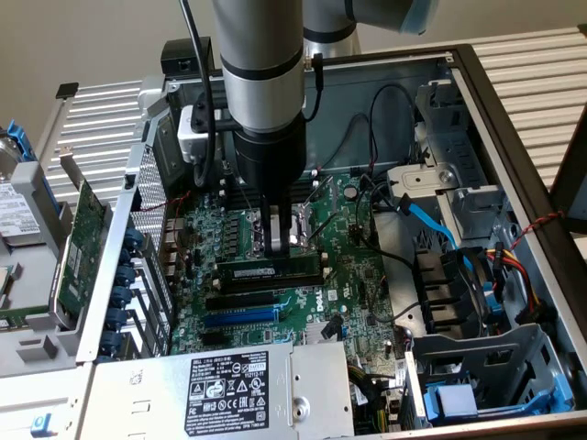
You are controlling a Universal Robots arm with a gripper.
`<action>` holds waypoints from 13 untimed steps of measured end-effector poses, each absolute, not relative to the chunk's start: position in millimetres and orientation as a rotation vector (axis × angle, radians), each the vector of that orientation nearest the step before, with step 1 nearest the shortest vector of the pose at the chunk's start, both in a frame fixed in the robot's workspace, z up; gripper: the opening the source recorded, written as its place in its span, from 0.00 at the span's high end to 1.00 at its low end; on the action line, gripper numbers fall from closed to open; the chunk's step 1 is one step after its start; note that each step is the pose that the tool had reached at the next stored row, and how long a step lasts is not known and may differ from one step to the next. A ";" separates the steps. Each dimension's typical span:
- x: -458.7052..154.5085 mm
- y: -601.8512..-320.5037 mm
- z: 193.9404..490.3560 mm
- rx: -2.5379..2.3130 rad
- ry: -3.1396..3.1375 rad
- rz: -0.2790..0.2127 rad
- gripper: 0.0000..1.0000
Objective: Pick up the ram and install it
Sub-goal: 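Insert the ram into the slot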
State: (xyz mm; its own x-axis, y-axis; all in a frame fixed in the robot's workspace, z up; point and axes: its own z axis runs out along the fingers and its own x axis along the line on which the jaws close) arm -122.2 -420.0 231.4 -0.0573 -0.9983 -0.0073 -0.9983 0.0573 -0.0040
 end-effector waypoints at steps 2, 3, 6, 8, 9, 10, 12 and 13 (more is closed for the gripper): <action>-122.3 -420.2 231.9 -2.151 2.278 0.002 0.88; -122.3 -420.2 232.5 -2.151 2.278 0.002 0.88; -122.3 -420.3 235.1 -2.151 2.278 0.002 0.88; -122.3 -420.4 235.6 -2.150 2.277 0.001 0.88; -122.2 -420.4 236.2 -2.150 2.276 -0.001 0.88; -122.3 -420.4 236.6 -2.148 2.275 -0.004 0.88; -122.4 -420.4 236.7 -2.145 2.271 -0.012 0.88; -122.4 -420.3 236.7 -2.143 2.270 -0.016 0.88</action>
State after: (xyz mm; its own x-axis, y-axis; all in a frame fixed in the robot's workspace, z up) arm -122.4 -420.3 236.7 -0.0572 -0.9983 -0.0074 -0.9981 0.0573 -0.0207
